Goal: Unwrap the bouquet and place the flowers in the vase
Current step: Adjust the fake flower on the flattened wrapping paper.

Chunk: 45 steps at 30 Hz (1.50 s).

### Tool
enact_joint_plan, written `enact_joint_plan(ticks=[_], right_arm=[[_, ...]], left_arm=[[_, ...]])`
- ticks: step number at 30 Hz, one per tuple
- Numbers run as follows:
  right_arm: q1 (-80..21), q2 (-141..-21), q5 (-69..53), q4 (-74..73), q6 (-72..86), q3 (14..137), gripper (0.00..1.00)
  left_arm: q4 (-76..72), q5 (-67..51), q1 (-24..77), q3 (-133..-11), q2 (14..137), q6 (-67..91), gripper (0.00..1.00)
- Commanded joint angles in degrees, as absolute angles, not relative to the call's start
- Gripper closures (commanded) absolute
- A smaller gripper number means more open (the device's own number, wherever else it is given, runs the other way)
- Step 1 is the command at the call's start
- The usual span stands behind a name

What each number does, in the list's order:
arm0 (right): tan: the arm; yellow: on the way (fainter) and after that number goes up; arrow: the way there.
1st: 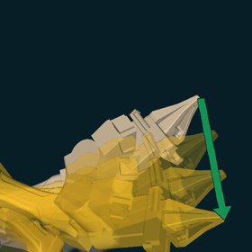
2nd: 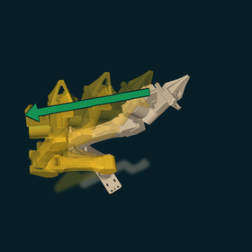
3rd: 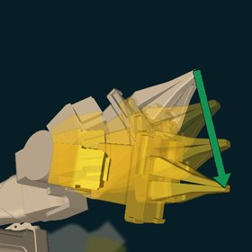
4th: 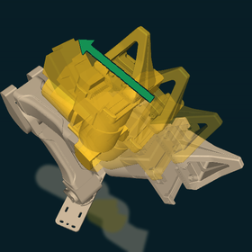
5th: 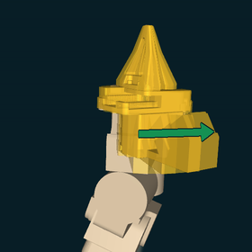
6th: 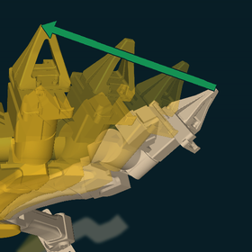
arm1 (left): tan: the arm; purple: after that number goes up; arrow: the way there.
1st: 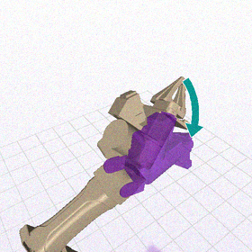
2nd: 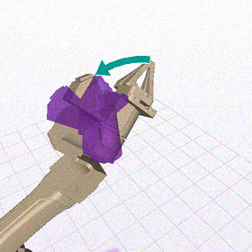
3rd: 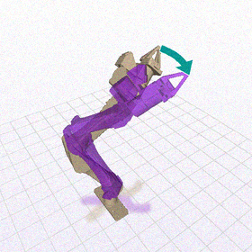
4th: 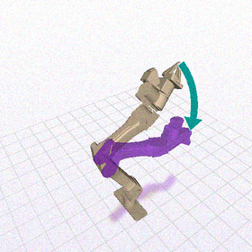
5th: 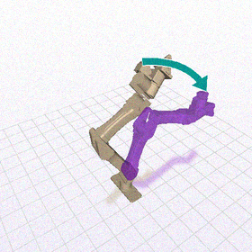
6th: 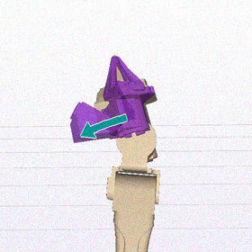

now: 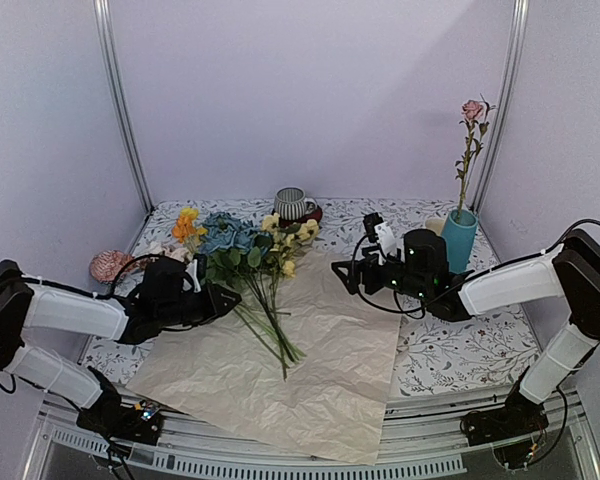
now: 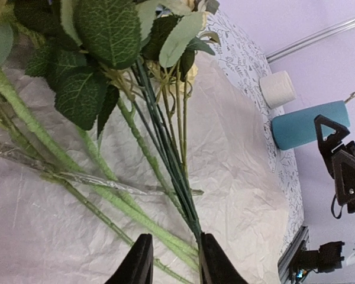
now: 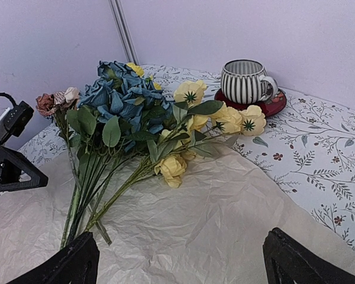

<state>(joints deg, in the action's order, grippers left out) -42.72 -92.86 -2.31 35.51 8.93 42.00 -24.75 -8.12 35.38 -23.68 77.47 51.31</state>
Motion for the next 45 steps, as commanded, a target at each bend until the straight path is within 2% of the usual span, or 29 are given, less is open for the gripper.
enact_joint_plan(ticks=[1, 15, 22, 35, 39, 42, 44, 45], right_arm=[[-42.98, -93.43, -3.05, 35.42, 8.61, 43.55, 0.01], [-43.04, -93.43, -2.98, 35.32, 8.44, 43.51, 0.01], [-42.99, -93.77, -2.98, 35.20, 8.31, 43.79, 0.01], [-43.02, -93.56, -2.57, 34.98, 8.05, 43.78, 0.01], [-43.10, -93.52, -2.60, 34.90, 8.09, 43.83, 0.01], [-43.03, -93.45, -2.55, 34.89, 8.04, 43.79, 0.01], [-43.09, -93.43, -2.46, 34.89, 7.92, 43.83, 0.01], [-43.06, -93.43, -2.46, 34.89, 7.98, 43.80, 0.01]], left_arm=[[-23.24, -7.60, 33.69, -22.33, 77.44, 52.09, 0.71], [-31.97, -13.54, 30.10, -24.63, 87.62, 53.43, 0.70], [-39.37, -15.72, 31.92, -23.54, 86.66, 54.01, 0.59], [-36.29, -19.33, 33.05, -33.87, 97.75, 53.00, 0.61], [-35.42, -19.69, 33.05, -35.67, 99.09, 52.85, 0.70], [-35.02, -19.77, 33.04, -35.82, 98.59, 52.58, 0.85], [-34.46, -19.15, 33.05, -35.50, 96.87, 51.89, 0.98], [-33.25, -18.22, 33.01, -35.36, 95.60, 51.55, 1.00]])
